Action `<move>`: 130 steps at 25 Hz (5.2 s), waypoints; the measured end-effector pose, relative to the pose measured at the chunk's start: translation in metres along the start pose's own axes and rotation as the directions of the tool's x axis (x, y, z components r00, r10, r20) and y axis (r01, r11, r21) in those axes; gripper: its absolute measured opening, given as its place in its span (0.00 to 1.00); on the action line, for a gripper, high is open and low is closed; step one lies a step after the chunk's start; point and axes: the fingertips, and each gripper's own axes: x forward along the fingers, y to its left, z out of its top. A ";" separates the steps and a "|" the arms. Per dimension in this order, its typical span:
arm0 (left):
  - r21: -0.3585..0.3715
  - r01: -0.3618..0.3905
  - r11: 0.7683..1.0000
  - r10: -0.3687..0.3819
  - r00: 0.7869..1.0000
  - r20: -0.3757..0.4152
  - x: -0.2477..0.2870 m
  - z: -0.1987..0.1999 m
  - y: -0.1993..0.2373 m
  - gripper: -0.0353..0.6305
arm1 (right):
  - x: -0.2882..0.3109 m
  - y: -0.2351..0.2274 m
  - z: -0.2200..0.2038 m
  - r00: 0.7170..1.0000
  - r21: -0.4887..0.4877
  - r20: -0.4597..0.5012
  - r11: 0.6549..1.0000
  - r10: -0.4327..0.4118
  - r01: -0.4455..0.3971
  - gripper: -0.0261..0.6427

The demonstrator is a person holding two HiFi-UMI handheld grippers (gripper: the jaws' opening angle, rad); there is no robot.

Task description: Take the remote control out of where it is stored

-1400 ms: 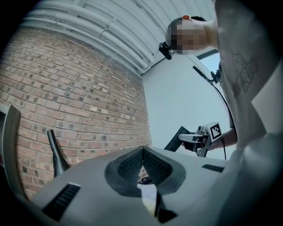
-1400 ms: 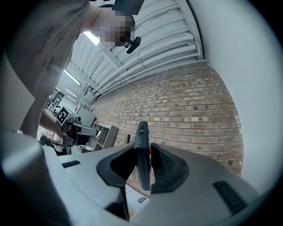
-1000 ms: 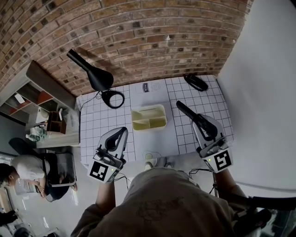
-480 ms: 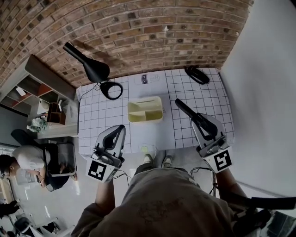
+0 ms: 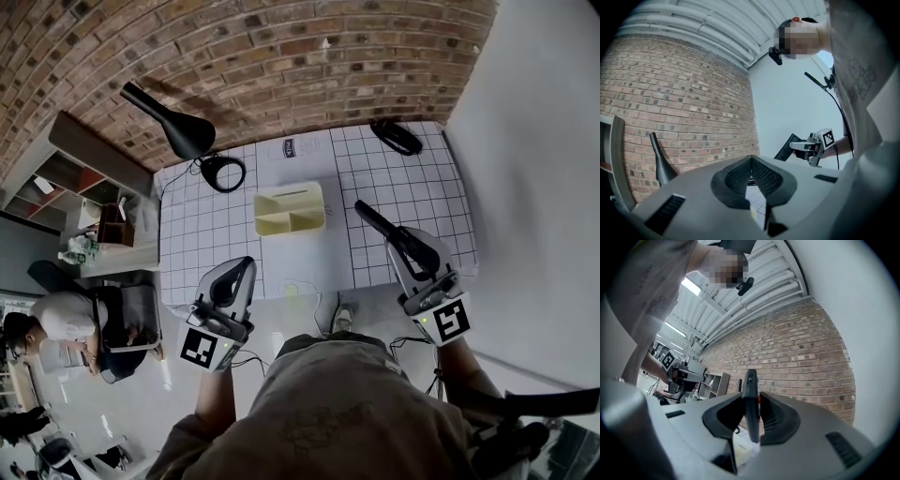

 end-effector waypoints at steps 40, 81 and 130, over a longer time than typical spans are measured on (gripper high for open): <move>-0.034 0.079 0.996 -0.077 0.995 0.060 -0.210 0.002 -0.020 0.06 | -0.065 0.184 0.067 0.993 -0.221 -0.022 0.970 -0.114 0.106 0.18; -0.054 0.100 0.993 -0.096 0.993 0.069 -0.234 0.019 -0.074 0.06 | -0.128 0.217 0.110 0.993 -0.221 0.017 0.968 -0.120 0.120 0.18; -0.182 0.113 0.977 -0.098 0.991 0.088 -0.258 0.016 -0.099 0.06 | -0.158 0.262 0.109 0.991 -0.171 0.015 0.976 -0.131 0.132 0.18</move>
